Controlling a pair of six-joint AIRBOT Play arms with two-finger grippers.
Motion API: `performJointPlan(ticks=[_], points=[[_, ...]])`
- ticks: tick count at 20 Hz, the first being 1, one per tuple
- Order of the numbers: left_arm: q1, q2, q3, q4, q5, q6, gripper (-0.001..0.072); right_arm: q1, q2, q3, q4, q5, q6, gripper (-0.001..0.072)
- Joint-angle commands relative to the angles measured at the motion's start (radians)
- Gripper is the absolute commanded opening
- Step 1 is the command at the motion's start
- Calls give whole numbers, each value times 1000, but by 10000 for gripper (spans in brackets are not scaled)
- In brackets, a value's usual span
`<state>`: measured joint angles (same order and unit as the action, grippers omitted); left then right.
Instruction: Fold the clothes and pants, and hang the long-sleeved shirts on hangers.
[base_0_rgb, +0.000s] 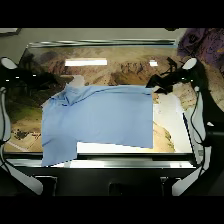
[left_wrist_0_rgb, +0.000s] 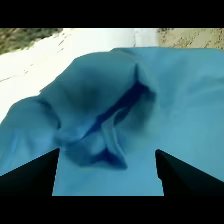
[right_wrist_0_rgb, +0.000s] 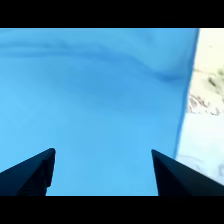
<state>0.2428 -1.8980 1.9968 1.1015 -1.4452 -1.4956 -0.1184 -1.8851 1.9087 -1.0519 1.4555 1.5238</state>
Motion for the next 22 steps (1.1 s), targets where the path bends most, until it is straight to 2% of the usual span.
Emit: performJointPlan(ticks=[1, 3, 7, 10, 15, 22], points=[[141, 154, -114, -26, -126, -1, 708, -102, 132, -90, -38, 164, -101, 680], [216, 294, -335, -56, -98, 9, 707, -170, 236, -282, -31, 153, -110, 680], [346, 594, -866, -55, 44, 39, 707, -261, 469, -786, -12, 53, -180, 679], [389, 726, -1102, -55, 137, 42, 707, -267, 559, -1046, 20, -19, -237, 679], [379, 752, -1170, -56, 158, 60, 707, -267, 568, -1226, 135, -124, -329, 678], [377, 750, -1170, -74, 195, 59, 707, -267, 565, -1333, 211, -183, -371, 678]])
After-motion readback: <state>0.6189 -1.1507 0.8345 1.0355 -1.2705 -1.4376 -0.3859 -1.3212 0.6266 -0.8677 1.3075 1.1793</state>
